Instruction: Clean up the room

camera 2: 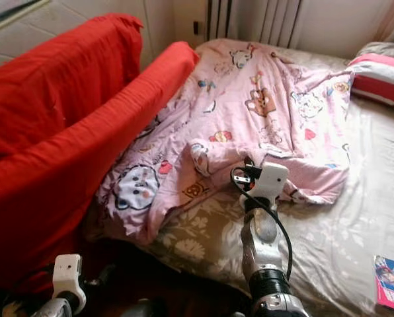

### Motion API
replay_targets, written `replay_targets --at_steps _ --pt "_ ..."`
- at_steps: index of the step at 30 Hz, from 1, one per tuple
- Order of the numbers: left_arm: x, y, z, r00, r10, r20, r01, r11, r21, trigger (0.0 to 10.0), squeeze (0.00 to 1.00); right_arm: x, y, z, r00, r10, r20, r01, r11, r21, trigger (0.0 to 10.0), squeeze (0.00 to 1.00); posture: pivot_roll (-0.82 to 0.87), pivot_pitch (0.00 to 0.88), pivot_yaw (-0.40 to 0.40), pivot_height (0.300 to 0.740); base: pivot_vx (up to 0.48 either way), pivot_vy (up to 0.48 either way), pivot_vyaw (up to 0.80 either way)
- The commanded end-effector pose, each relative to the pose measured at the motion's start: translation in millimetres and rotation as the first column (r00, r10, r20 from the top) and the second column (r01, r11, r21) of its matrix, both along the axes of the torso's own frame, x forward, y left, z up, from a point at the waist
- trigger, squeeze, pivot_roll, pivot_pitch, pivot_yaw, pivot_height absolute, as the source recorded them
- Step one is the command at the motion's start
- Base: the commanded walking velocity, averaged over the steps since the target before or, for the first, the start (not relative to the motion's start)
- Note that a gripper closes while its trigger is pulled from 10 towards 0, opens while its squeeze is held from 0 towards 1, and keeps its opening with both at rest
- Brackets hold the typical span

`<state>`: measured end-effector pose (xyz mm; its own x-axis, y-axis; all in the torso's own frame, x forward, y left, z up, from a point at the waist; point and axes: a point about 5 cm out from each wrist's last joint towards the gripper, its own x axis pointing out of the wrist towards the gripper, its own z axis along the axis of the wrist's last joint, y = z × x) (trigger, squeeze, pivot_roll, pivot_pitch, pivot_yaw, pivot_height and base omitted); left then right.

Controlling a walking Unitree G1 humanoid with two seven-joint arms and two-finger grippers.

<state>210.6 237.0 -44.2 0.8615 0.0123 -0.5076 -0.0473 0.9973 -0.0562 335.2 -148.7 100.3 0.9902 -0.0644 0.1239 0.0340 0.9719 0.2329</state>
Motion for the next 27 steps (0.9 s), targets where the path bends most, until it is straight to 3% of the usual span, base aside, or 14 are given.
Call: replay_targets --at_steps 1,27 --pt "-6.2 1.4 -3.7 0.999 -0.021 -0.029 0.022 1.0 0.013 10.0 0.0 -1.0 -2.1 3.9 1.0 -0.013 0.027 0.013 1.0 -0.002 10.0 0.0 0.17 0.16 0.033 0.74 -0.24 0.0 0.0" --pt "-8.8 2.6 -4.3 0.999 -0.039 -0.031 0.04 0.999 0.01 10.0 0.0 -3.1 -8.8 4.2 0.998 -0.048 0.034 0.049 0.999 -0.005 10.0 0.0 0.16 0.153 0.038 0.74 -0.166 0.0 0.0"
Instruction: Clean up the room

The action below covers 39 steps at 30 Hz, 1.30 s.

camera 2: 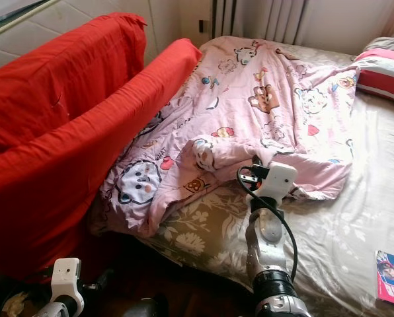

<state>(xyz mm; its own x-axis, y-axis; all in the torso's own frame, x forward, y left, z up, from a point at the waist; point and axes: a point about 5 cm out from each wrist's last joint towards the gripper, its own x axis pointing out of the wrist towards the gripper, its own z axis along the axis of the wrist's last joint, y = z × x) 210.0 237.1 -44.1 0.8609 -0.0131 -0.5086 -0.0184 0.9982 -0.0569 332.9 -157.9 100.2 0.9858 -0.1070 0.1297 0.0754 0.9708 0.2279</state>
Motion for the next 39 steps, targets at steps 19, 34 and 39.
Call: replay_targets --at_steps 19,34,39 --pt "-7.5 3.0 -3.6 1.0 -0.01 -0.023 0.01 1.0 0.009 10.0 0.0 -1.4 -1.5 4.6 0.999 -0.013 0.035 0.013 1.0 -0.003 10.0 0.0 0.17 0.173 0.037 0.74 -0.268 0.0 0.0" --pt "-6.6 3.8 -3.3 0.999 -0.019 -0.03 0.019 1.0 0.02 10.0 0.0 -1.3 -7.1 6.5 0.998 -0.035 0.043 0.035 0.999 -0.008 10.0 0.0 0.16 0.183 0.038 0.74 0.0 0.0 0.0" --pt "-5.8 3.5 -2.6 0.999 -0.036 -0.028 0.037 0.999 0.028 10.0 0.0 -1.3 -7.5 6.8 0.998 -0.037 0.044 0.038 0.999 -0.008 10.0 0.0 0.16 0.184 0.037 0.74 0.0 0.0 0.0"
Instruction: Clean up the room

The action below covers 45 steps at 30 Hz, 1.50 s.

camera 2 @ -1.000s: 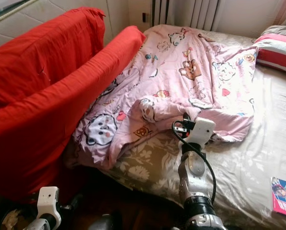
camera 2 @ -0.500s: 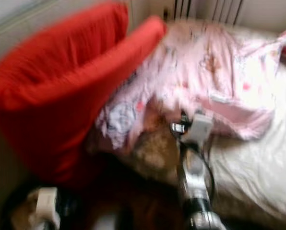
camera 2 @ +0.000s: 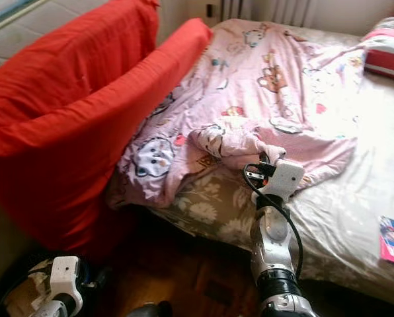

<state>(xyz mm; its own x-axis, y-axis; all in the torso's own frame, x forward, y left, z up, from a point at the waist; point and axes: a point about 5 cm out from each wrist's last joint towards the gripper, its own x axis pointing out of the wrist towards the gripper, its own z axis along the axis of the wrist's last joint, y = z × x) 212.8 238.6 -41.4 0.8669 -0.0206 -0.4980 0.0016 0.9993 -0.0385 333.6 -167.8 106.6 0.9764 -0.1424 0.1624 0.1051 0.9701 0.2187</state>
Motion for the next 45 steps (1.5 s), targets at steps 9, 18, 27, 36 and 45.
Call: replay_targets --at_steps 9,18,27,36,45 --pt "-8.4 1.9 -5.3 0.999 -0.015 -0.04 0.015 1.0 0.009 10.0 0.0 -2.3 5.3 -0.3 1.0 0.015 0.01 -0.015 1.0 0.003 10.0 0.0 0.16 0.185 0.034 0.74 0.0 -0.306 0.0" --pt "-8.2 1.2 -5.4 0.999 -0.018 -0.04 0.018 1.0 0.007 10.0 0.0 -3.5 14.5 12.7 0.996 0.043 0.077 -0.04 0.998 -0.039 10.0 0.0 0.15 0.185 0.031 0.74 0.0 -0.316 0.0" --pt "-8.4 1.2 -5.5 0.999 -0.014 -0.04 0.014 1.0 0.003 10.0 0.0 -15.7 55.6 40.0 0.952 0.222 0.212 -0.187 0.967 -0.171 10.0 0.0 0.14 0.185 0.029 0.74 0.0 -0.145 0.0" --pt "-7.6 0.4 -5.2 0.999 -0.009 -0.036 0.009 1.0 -0.006 10.0 0.0 -35.3 73.2 40.1 0.935 0.288 0.205 -0.254 0.951 -0.179 10.0 0.0 0.13 0.181 0.021 0.74 0.0 0.0 0.0" --pt "-7.3 -0.1 -5.3 0.999 -0.017 -0.039 0.017 1.0 -0.007 10.0 0.0 -41.0 55.5 29.3 0.967 0.221 0.129 -0.199 0.966 -0.163 10.0 0.0 0.13 0.181 0.021 0.74 0.0 0.0 0.0"
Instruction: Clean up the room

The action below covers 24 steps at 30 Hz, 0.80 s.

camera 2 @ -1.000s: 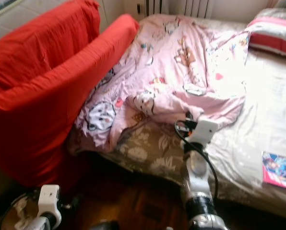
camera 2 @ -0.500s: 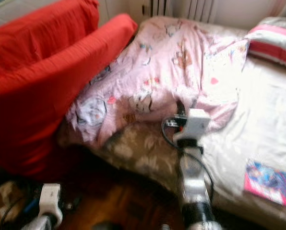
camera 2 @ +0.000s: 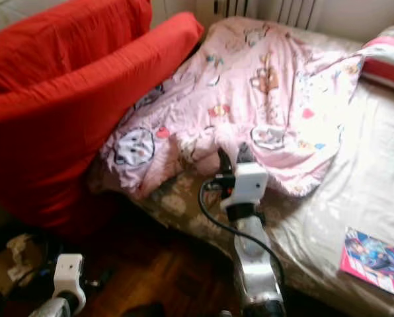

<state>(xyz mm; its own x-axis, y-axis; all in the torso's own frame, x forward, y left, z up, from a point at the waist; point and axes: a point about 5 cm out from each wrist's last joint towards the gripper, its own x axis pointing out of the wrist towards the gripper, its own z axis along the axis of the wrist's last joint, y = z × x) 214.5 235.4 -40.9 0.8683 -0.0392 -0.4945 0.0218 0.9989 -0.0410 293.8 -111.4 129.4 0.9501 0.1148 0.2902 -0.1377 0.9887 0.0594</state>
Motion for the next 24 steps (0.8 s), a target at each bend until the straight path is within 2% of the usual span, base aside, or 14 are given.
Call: replay_targets --at_steps 1,8,24 --pt "-9.2 3.1 -5.9 0.999 0.002 -0.044 -0.002 1.0 -0.003 10.0 0.0 -1.6 -3.6 6.2 1.0 -0.023 0.009 0.023 1.0 0.016 10.0 0.0 0.12 0.167 0.018 0.74 0.0 0.0 0.0" --pt "-9.2 2.7 -5.8 0.998 -0.028 -0.05 0.028 1.0 0.011 10.0 0.0 -2.2 -3.9 7.5 1.0 -0.027 0.004 0.027 1.0 0.011 10.0 0.0 0.12 0.159 0.019 0.74 0.0 0.0 0.0" --pt "-10.2 2.1 -6.2 0.999 -0.026 -0.046 0.026 1.0 -0.001 10.0 0.0 -2.2 -5.4 8.6 0.999 -0.037 -0.012 0.037 0.999 0.011 10.0 0.0 0.12 0.16 0.017 0.74 0.0 0.0 0.0"
